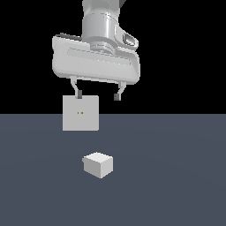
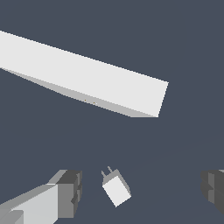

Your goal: Plug the charger into the wall socket.

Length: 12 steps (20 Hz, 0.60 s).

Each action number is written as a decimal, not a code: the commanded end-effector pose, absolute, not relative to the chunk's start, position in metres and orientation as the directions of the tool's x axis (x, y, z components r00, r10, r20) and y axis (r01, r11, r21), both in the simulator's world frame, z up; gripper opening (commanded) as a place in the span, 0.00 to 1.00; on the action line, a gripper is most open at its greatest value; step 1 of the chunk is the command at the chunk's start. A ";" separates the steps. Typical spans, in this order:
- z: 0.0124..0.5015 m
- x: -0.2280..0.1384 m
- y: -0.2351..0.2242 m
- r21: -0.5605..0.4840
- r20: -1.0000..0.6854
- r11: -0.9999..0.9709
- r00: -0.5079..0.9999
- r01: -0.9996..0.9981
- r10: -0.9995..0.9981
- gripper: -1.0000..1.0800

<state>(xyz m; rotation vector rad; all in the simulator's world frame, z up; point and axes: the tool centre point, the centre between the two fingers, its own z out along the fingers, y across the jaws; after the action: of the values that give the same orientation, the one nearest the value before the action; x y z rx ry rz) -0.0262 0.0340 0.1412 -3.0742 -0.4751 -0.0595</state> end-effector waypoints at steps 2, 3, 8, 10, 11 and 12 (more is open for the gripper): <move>0.128 -0.040 0.037 -0.021 0.046 -0.919 0.918 0.395 0.393 0.96; 0.125 -0.044 0.037 -0.020 0.047 -0.907 0.907 0.420 0.419 0.96; 0.107 -0.062 0.038 -0.015 0.051 -0.841 0.841 0.540 0.539 0.96; 0.100 -0.070 0.037 -0.013 0.053 -0.811 0.810 0.585 0.584 0.96; 0.096 -0.073 0.036 -0.012 0.053 -0.795 0.794 0.606 0.605 0.96; 0.093 -0.077 0.036 -0.011 0.054 -0.780 0.779 0.626 0.625 0.96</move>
<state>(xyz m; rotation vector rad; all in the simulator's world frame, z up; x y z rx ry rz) -0.0712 0.0366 0.0982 -2.9566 -0.9727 -0.0718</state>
